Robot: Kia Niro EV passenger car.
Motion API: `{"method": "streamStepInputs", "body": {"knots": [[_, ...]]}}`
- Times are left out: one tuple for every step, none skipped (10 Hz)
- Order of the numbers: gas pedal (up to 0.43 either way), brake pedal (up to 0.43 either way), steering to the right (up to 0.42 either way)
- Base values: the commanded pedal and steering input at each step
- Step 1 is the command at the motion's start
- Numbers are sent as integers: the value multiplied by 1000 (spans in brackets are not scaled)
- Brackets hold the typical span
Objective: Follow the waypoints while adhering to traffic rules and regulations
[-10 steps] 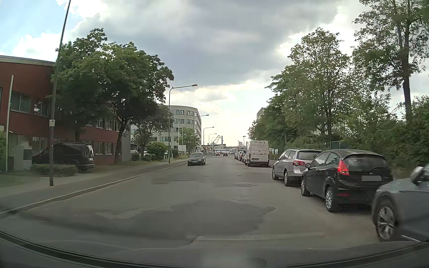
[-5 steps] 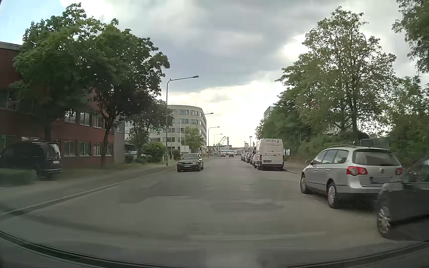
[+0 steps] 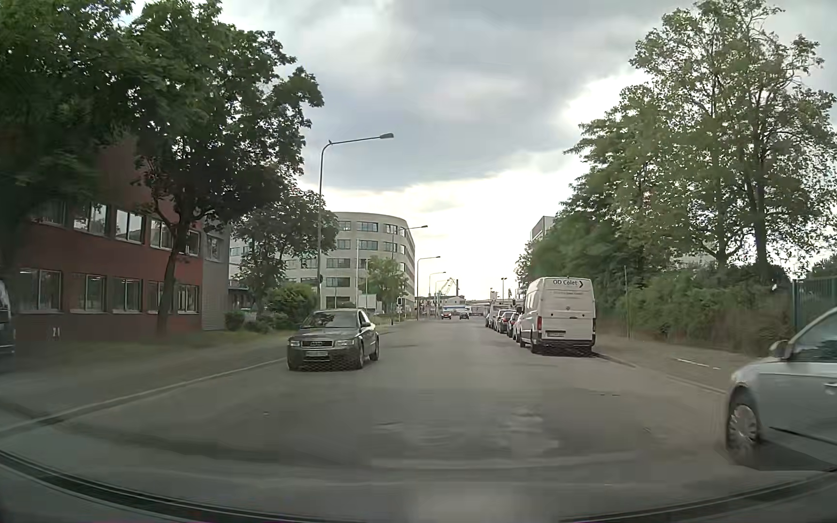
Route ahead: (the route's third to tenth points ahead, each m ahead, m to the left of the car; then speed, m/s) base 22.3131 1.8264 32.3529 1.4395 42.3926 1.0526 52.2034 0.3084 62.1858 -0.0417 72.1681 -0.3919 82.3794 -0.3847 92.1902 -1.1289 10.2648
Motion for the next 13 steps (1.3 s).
{"method": "streamStepInputs", "body": {"knots": [[98, 30, 1], [98, 30, 5], [98, 30, 8], [98, 30, 12], [98, 30, 15], [110, 30, 15], [98, 30, 14], [98, 30, 13], [98, 30, 12], [98, 30, 11], [98, 30, 9], [98, 30, 9], [98, 30, 6]]}}
